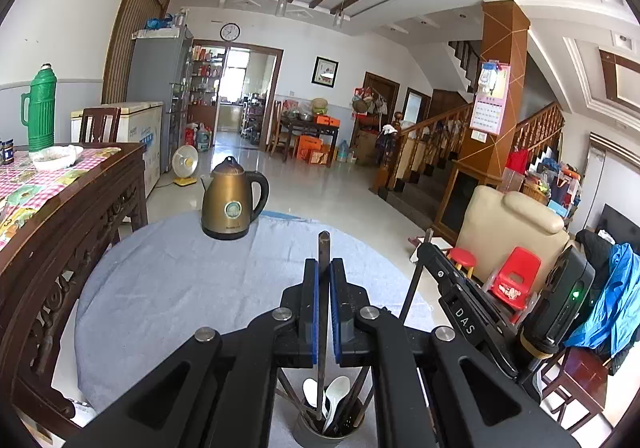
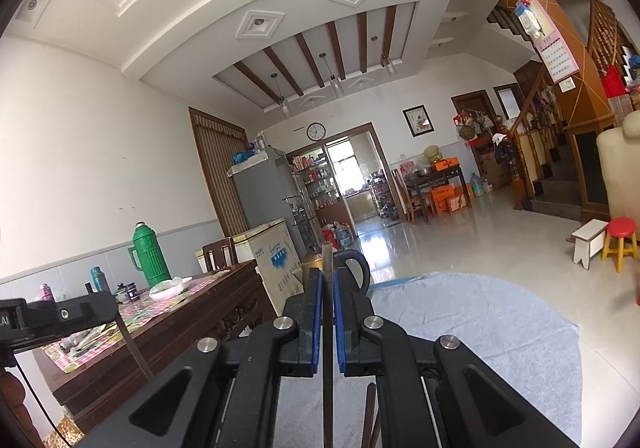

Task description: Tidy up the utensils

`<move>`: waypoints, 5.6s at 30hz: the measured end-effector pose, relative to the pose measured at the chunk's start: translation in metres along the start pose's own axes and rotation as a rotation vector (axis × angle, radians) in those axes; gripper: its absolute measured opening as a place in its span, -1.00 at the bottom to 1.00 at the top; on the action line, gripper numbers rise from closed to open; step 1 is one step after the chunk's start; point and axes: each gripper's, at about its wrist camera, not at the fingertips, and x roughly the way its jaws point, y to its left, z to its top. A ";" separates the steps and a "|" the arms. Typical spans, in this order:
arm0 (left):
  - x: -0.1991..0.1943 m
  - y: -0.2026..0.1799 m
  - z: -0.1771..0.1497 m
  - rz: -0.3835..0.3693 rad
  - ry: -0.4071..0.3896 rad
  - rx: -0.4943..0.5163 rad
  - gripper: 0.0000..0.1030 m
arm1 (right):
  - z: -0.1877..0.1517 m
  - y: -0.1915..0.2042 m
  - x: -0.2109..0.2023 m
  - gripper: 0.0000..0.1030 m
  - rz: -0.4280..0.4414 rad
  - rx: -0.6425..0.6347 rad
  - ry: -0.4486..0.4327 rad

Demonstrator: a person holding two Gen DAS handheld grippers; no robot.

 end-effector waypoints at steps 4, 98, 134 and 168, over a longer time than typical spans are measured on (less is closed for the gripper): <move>0.004 -0.006 -0.004 0.010 0.024 0.005 -0.90 | -0.002 -0.006 0.000 -0.87 -0.001 0.008 0.008; -0.048 0.003 -0.064 0.491 0.118 0.138 0.63 | -0.021 -0.038 -0.109 0.39 -0.167 -0.025 0.254; -0.117 0.003 -0.089 0.595 0.064 0.127 0.79 | -0.049 0.022 -0.146 0.48 -0.187 -0.038 0.489; -0.119 0.007 -0.097 0.585 0.069 0.116 0.79 | -0.055 0.039 -0.146 0.48 -0.176 -0.049 0.478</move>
